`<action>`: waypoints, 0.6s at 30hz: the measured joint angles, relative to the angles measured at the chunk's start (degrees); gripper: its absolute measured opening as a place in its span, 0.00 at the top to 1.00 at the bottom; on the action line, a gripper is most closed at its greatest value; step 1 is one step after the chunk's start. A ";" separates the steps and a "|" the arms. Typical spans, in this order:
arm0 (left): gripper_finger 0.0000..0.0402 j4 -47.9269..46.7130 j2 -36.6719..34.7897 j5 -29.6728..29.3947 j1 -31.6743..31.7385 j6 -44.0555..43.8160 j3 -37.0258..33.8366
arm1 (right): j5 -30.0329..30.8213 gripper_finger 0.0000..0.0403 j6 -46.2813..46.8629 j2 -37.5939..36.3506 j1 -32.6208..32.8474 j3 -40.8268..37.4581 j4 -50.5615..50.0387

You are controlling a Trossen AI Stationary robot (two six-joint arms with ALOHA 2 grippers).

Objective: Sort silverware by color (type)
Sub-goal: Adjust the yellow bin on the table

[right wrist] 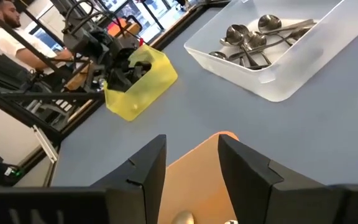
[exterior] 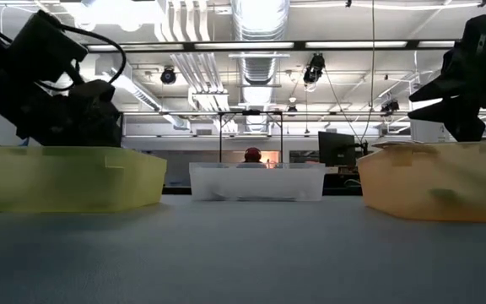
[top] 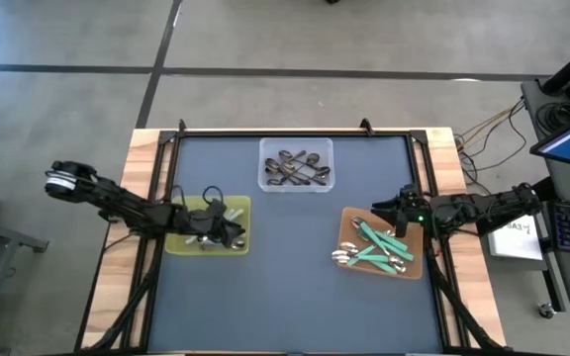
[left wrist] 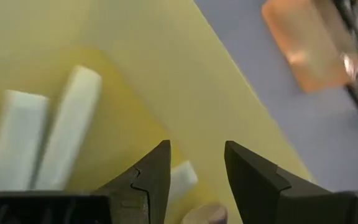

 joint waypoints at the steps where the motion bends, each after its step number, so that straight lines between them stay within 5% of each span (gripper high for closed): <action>1: 0.67 -0.02 0.67 0.91 0.00 1.10 0.21 | 0.00 0.66 0.07 0.00 0.00 0.00 0.00; 18: 0.67 -0.16 15.36 0.81 0.11 6.49 9.79 | -0.02 0.66 0.07 0.22 0.00 -0.04 0.16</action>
